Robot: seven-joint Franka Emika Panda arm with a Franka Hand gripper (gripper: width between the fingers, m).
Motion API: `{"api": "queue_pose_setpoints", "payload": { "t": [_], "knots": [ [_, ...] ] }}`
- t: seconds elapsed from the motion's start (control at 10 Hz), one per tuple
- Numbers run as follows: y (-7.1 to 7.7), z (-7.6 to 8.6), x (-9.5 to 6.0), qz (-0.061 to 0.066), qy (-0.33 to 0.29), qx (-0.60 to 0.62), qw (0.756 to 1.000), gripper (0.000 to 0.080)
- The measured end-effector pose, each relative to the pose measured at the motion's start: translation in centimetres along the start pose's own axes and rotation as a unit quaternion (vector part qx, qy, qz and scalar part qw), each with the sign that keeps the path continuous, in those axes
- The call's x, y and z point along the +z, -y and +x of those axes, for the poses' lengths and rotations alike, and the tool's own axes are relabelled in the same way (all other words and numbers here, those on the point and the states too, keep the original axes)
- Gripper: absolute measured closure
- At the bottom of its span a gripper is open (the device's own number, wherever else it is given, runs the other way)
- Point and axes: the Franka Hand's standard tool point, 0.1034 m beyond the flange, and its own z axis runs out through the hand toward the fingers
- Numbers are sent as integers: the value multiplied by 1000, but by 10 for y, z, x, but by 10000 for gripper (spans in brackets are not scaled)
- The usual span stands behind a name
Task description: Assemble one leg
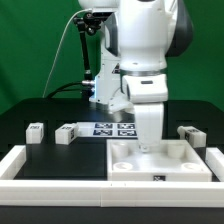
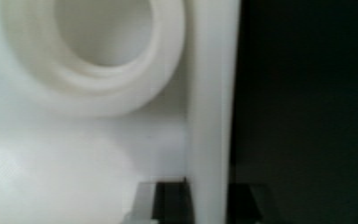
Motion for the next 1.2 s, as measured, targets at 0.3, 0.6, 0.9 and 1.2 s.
{"api": "queue_pose_setpoints", "payload": {
  "t": [0.3,0.6,0.9,1.2],
  "knots": [
    [-11,17,0,-4,-3,-11,1000,733],
    [-24,16,-1,-8,-4,-12,1000,733],
    [-23,13,-1,-3,-2,-18,1000,624],
    [-23,13,-1,-3,-2,-18,1000,315]
  ]
}}
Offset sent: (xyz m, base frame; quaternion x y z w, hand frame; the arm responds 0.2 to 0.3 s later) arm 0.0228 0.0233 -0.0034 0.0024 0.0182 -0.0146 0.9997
